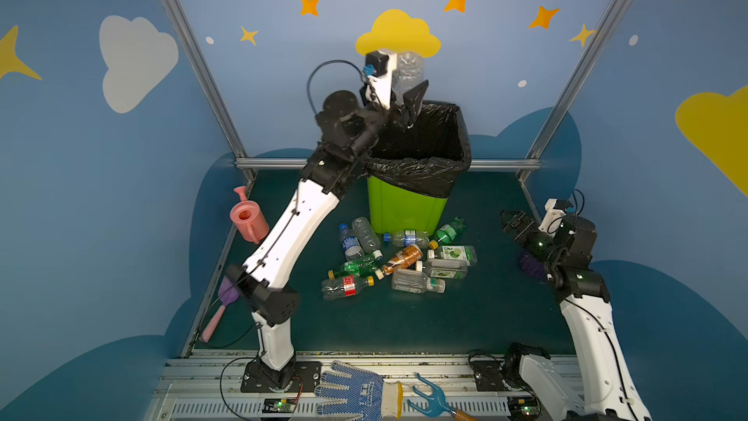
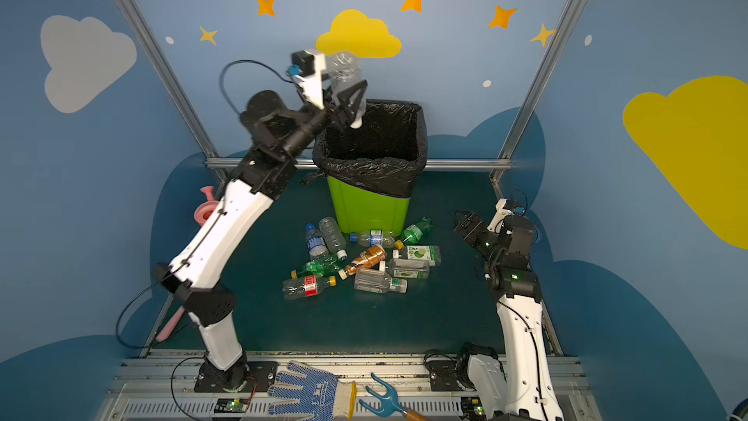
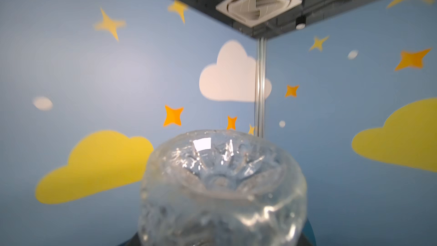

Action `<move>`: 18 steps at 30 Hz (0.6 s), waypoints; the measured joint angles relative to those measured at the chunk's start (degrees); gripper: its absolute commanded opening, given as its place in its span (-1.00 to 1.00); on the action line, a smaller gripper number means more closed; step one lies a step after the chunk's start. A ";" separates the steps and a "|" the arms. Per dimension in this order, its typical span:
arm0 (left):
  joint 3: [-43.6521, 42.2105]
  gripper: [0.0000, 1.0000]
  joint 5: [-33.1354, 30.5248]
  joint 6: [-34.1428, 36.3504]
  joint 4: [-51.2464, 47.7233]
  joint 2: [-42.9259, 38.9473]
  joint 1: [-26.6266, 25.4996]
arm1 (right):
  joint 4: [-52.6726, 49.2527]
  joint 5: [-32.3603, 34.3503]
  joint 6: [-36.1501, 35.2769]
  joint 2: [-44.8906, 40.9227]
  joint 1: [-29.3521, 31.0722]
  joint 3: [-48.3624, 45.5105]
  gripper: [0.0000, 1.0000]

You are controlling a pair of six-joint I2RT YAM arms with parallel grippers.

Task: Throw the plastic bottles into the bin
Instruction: 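Lift the ridged clear bottle with the left gripper and release it over the bin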

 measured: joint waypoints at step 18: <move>-50.14 1.00 -4.92 -4.15 20.24 -40.41 -0.68 | -0.24 -4.00 3.78 0.63 0.66 -8.70 0.88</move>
